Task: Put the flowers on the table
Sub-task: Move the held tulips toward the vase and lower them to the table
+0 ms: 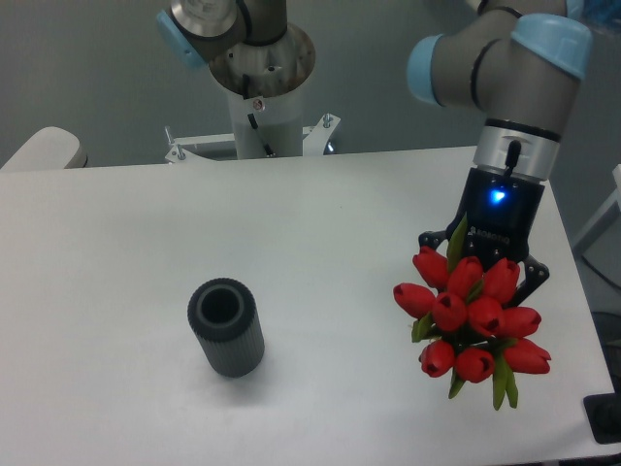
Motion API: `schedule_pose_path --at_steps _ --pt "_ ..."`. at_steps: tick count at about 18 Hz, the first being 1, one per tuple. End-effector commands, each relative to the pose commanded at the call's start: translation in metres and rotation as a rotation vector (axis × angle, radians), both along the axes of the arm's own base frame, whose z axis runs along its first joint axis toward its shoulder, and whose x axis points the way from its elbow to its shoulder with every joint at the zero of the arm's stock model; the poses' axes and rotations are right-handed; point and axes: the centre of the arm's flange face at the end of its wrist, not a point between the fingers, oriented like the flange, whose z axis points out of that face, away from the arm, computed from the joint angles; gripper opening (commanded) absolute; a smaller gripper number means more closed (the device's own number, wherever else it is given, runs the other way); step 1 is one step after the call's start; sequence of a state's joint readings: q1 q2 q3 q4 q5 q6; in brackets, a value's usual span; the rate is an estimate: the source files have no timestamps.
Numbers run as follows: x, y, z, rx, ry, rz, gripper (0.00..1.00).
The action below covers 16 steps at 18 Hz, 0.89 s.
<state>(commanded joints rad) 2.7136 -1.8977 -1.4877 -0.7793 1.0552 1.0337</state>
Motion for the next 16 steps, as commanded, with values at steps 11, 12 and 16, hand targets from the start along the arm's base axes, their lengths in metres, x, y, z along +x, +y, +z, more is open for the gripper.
schedule_pose_path --at_steps 11,12,16 --pt "0.066 -0.028 -0.072 -0.489 0.215 -0.202 0.35" --pt "0.071 -0.028 -0.08 -0.524 0.222 -0.229 0.35" --pt "0.085 -0.027 -0.113 -0.635 0.207 -0.257 0.35"
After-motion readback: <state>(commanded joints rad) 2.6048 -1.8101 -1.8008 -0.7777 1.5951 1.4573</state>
